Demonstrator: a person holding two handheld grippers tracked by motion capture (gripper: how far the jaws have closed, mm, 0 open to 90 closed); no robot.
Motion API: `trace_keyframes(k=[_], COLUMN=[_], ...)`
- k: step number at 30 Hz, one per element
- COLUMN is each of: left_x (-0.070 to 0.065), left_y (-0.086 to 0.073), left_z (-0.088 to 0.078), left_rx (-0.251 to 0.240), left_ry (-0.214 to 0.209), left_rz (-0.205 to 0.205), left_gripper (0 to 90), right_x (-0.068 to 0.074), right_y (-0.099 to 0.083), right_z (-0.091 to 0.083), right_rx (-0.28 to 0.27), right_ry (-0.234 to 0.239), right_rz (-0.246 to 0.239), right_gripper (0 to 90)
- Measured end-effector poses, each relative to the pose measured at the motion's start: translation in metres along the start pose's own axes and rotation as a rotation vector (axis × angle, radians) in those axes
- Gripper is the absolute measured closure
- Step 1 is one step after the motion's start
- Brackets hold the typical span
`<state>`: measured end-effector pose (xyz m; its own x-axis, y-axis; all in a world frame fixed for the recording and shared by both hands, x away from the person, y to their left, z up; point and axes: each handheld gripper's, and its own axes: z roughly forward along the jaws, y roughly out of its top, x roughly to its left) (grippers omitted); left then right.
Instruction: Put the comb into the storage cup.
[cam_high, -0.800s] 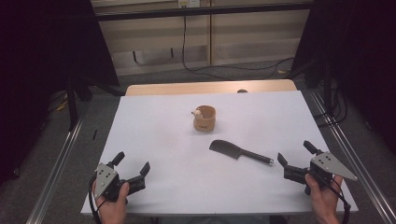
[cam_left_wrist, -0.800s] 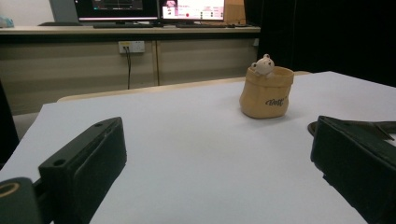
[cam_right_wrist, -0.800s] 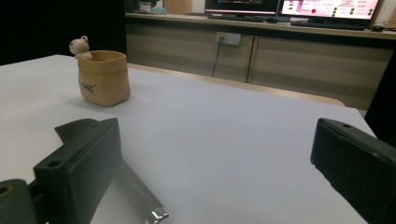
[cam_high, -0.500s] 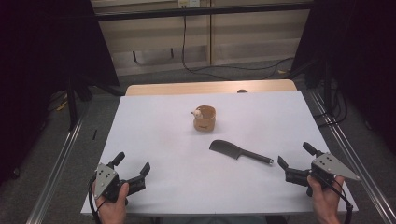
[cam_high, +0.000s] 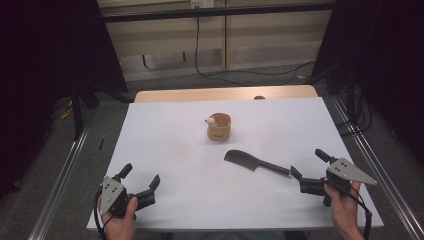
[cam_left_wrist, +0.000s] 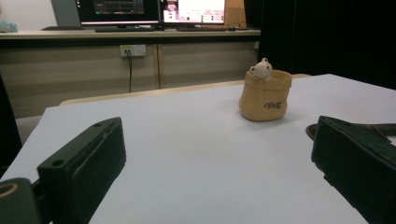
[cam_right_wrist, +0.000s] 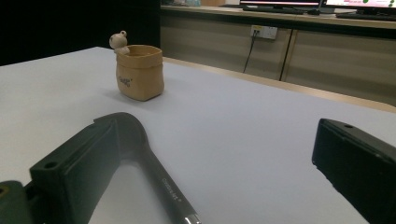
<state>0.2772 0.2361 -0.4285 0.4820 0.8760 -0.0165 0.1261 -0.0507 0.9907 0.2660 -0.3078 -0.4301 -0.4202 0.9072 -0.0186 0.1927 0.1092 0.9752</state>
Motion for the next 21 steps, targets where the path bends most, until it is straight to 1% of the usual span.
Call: trace_keyframes(k=[3, 4, 5, 8, 9, 10, 13, 14, 15, 16, 18, 20, 21], left_x=[-0.001, -0.001, -0.002, -0.003, -0.002, -0.001, -0.001, -0.001, -0.001, -0.002, -0.002, -0.002, -0.001], left_y=[-0.001, -0.001, -0.001, 0.000, -0.001, -0.001, -0.001, -0.001, -0.001, -0.001, -0.001, -0.001, -0.001], left_z=[0.002, 0.002, 0.002, 0.002, 0.003, 0.003, 0.005, 0.006, 0.006, 0.006, 0.006, 0.006, 0.006], left_rx=[0.007, 0.018, 0.015, 0.017, 0.014, 0.019, 0.025, 0.024, 0.024, 0.024, 0.023, 0.025, 0.024], left_ry=[-0.003, -0.011, -0.013, -0.022, -0.017, -0.013, -0.010, -0.013, -0.013, -0.017, -0.018, -0.019, -0.022], left_rz=[-0.003, -0.014, -0.011, -0.002, -0.010, -0.003, -0.008, 0.000, 0.000, 0.000, -0.002, -0.004, -0.009], left_gripper=[3.2, 3.2, 3.2, 3.2, 3.2, 3.2, 3.2, 3.2, 3.2, 3.2, 3.2, 3.2, 3.2], right_x=[0.000, 0.001, 0.001, 0.003, 0.004, 0.004, 0.004, 0.005, 0.005, 0.005, 0.004, 0.004, 0.004], right_y=[0.002, 0.003, 0.004, 0.005, 0.007, 0.008, 0.011, 0.015, 0.015, 0.019, 0.021, 0.024, 0.025], right_z=[0.003, 0.005, 0.006, 0.009, 0.012, 0.014, 0.018, 0.023, 0.023, 0.029, 0.035, 0.042, 0.044], right_rx=[0.007, 0.011, 0.012, 0.020, 0.030, 0.034, 0.042, 0.042, 0.042, 0.050, 0.061, 0.079, 0.080], right_ry=[0.026, 0.041, 0.049, 0.056, 0.060, 0.066, 0.071, 0.079, 0.079, 0.095, 0.105, 0.102, 0.108], right_rz=[0.000, 0.002, -0.003, -0.011, -0.018, -0.013, -0.011, -0.010, -0.010, -0.001, 0.006, 0.020, 0.026], right_gripper=[0.8, 0.7, 0.6, 0.6, 0.9, 1.0, 1.1, 1.1, 1.1, 1.1, 1.1, 1.4, 1.4])
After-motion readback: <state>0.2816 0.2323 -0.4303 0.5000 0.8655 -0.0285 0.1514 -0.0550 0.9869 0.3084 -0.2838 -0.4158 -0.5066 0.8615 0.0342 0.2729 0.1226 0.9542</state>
